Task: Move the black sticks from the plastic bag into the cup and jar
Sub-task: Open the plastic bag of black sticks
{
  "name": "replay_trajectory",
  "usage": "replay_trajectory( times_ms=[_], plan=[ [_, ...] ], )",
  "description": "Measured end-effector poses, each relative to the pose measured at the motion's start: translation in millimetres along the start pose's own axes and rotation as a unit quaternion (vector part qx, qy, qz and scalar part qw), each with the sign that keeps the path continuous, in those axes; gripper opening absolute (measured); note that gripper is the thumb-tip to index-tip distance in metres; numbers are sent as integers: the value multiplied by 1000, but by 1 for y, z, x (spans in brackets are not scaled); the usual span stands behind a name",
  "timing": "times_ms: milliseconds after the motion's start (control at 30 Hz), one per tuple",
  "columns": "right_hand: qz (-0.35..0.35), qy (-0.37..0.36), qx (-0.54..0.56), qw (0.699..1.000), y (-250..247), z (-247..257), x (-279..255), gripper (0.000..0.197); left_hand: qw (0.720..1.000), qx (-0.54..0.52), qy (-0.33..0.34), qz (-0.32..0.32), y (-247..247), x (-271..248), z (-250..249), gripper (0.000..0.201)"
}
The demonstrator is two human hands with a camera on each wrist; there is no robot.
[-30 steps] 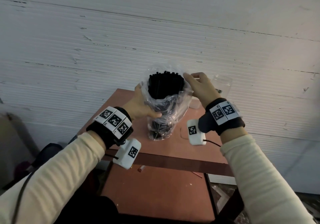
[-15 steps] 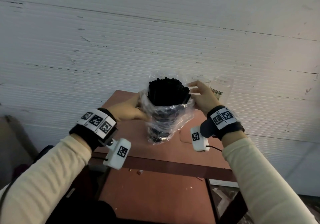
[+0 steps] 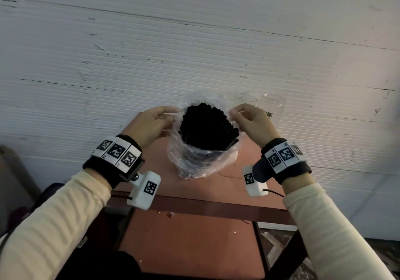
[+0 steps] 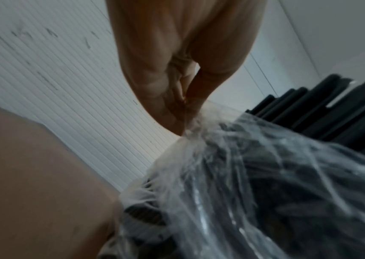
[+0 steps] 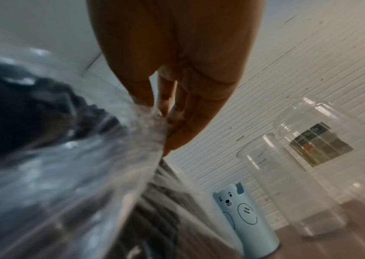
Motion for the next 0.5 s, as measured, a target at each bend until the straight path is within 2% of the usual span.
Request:
replay_trajectory(
  times_ms=[100,200,333,433,500],
  plan=[
    [11,19,2,1000,1,-7,1,23,997,-58,-24,33,4,1,1,40],
    [29,45,28,998,4,-10,-4,12,997,-31,-33,63,11,0,2,49],
    [42,22,26,999,6,-3,-6,23,999,26,-24,32,12,0,-14,38],
    [51,0,-5,999,6,2,-7,15,996,84,26,26,8,4,-22,17],
    [69,-10,1,998,8,9,-7,21,985,151,78,36,7,5,-25,25]
  ],
)
Point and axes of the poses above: each hand's wrist, its own x-axis towards the middle knuckle, its own y-axis out of the palm, z = x × y, the point moved 7 cm from there along x, towards the middle knuckle, and after that the axes turned 11 degrees about -z, right-handed, at the moved point
